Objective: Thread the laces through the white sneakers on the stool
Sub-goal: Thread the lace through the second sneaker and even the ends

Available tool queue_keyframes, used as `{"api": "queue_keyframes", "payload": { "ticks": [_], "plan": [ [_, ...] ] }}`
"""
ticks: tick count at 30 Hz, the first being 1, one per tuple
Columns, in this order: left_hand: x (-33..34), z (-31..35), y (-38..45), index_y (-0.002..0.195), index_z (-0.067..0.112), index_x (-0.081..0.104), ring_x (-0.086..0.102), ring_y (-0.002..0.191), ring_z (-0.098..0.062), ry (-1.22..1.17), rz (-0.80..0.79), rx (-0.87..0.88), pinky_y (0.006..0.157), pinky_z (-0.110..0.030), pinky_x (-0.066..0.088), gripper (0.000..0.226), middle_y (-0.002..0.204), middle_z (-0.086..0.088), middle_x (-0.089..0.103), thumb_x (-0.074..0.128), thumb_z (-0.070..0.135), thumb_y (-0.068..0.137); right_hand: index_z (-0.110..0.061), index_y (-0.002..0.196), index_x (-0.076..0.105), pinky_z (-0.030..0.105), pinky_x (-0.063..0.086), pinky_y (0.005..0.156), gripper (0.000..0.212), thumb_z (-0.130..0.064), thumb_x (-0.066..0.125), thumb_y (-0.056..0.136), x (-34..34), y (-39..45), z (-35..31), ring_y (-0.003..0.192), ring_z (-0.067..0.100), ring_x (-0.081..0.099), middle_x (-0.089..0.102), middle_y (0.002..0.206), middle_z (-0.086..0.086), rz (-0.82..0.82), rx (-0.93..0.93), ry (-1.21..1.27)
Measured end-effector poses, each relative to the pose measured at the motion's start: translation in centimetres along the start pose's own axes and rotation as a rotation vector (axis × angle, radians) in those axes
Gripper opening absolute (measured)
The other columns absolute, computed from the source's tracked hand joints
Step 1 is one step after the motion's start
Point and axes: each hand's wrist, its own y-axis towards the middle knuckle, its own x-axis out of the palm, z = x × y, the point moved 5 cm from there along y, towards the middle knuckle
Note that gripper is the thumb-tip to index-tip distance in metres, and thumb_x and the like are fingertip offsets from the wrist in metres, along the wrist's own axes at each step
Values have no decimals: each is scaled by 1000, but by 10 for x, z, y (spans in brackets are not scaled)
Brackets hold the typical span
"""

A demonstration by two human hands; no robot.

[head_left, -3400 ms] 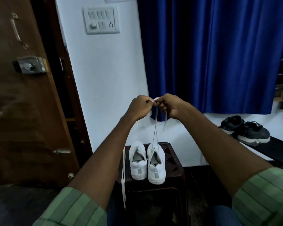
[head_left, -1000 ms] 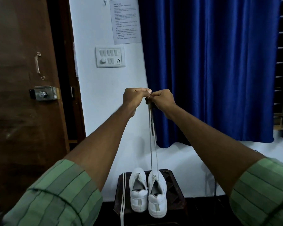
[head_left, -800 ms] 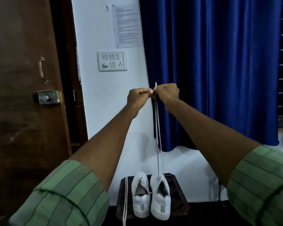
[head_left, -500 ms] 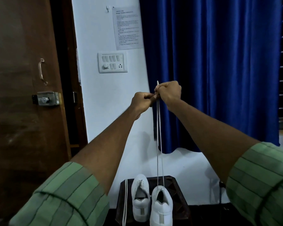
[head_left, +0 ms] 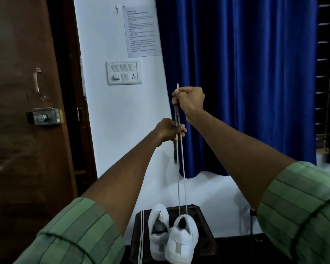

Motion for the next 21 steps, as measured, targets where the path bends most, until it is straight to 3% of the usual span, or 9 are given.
{"api": "queue_keyframes", "payload": {
  "ticks": [4, 8, 10, 12, 14, 17, 19, 21],
  "plan": [
    [12, -2, -2, 96, 6, 77, 68, 76, -16, 149, -45, -5, 64, -22, 56, 35, 96, -11, 79, 54, 29, 109, -2, 82, 78, 32, 65, 72, 19, 2, 64, 95, -6, 2, 10, 62, 17, 72, 76, 73, 13, 50, 67, 104],
    [25, -23, -2, 75, 23, 74, 67, 78, -18, 471, -224, -67, 69, -25, 53, 41, 100, -7, 79, 54, 35, 108, -1, 80, 78, 34, 66, 73, 19, 3, 66, 94, -9, 2, 22, 61, 18, 71, 76, 74, 15, 29, 119, 108],
    [37, -35, -7, 78, 15, 74, 67, 68, -19, 452, -286, -136, 68, -25, 53, 44, 85, -10, 78, 48, 31, 111, 1, 81, 78, 35, 66, 74, 18, 3, 66, 94, -10, 0, 28, 62, 19, 70, 76, 78, 18, 42, 144, 145],
    [47, -46, -9, 84, 4, 71, 69, 55, -13, 322, -235, -180, 62, -18, 52, 43, 64, -4, 72, 44, 22, 112, 2, 83, 78, 33, 66, 73, 16, 2, 67, 95, -10, -2, 35, 62, 18, 70, 77, 81, 19, 31, 160, 139],
    [51, -56, -7, 87, 0, 68, 72, 59, -18, 191, -119, -184, 56, -16, 52, 36, 67, -8, 72, 44, 15, 111, 2, 84, 78, 33, 66, 72, 17, 4, 65, 94, -10, -2, 39, 62, 19, 70, 76, 79, 19, 12, 181, 135],
    [49, -74, 0, 79, -1, 72, 76, 82, -41, 82, 34, -164, 73, -30, 62, 38, 84, -23, 76, 50, 15, 107, 3, 82, 77, 31, 63, 65, 19, 8, 61, 90, -10, -1, 49, 63, 21, 69, 75, 76, 19, -43, 221, 81],
    [47, -83, 3, 77, 3, 75, 77, 83, -36, 120, 74, -157, 76, -27, 62, 33, 83, -17, 78, 56, 15, 102, 0, 77, 76, 31, 63, 62, 20, 6, 61, 89, -16, -3, 66, 63, 21, 70, 75, 71, 16, -60, 248, -36],
    [46, -90, 6, 76, 10, 78, 78, 79, -31, 154, 123, -143, 81, -34, 64, 17, 80, -10, 79, 66, 14, 87, -5, 75, 78, 34, 65, 64, 20, -2, 66, 90, -27, -9, 89, 66, 22, 74, 76, 72, 11, -50, 278, -170]
  ]
}}
